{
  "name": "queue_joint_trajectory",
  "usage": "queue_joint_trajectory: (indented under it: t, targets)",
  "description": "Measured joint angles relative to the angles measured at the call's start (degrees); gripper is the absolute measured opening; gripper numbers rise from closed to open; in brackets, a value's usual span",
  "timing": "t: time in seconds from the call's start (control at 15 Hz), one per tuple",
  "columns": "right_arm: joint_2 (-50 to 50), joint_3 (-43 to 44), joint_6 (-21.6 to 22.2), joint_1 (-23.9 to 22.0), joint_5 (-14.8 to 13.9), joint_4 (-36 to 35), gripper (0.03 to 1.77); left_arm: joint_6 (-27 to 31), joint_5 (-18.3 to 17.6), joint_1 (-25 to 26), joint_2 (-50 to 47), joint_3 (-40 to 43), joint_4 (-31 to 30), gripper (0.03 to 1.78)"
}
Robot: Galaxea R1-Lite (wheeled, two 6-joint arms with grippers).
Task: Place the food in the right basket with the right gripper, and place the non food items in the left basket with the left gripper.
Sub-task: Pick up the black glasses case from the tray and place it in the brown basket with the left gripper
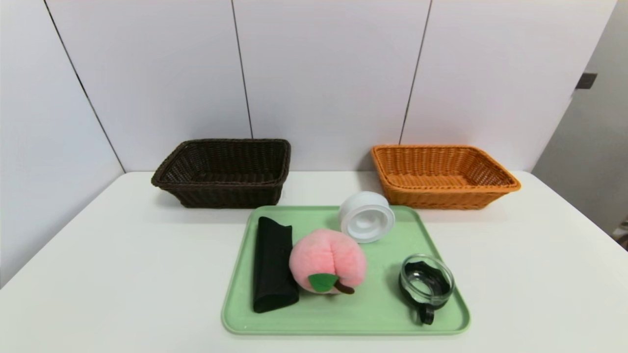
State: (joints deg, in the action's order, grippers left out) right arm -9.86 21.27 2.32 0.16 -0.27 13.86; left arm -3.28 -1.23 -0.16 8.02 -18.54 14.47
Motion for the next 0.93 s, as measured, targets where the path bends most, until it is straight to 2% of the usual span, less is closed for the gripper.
queue_joint_trajectory:
  t: [0.27,0.47,0.6,0.73,0.8,0.93]
  targets:
    - [-15.0,9.4,0.1,0.2,0.8,0.4,1.71,-1.0,-1.4,0.0,15.6,-12.6,2.0,1.69]
    - [-27.6,16.0,0.1,0.3,3.3,-0.1,1.71,-1.2,-4.7,0.0,28.0,-20.3,1.0,1.69]
    - [-35.2,20.4,-0.1,0.3,5.5,-0.5,1.71,-1.1,-7.9,-0.1,34.9,-23.5,-2.2,1.69]
    - [-41.6,24.1,-0.6,0.9,10.0,-1.0,1.71,-0.9,-10.9,-1.5,40.3,-26.5,-3.4,1.69]
    - [-43.9,25.0,-0.7,1.3,12.3,-1.0,1.71,-0.9,-11.3,-2.4,42.6,-27.8,-3.5,1.69]
    - [-47.5,25.9,-1.4,2.4,14.1,-0.6,1.71,-0.9,-11.4,-4.4,48.0,-30.2,-3.7,1.69]
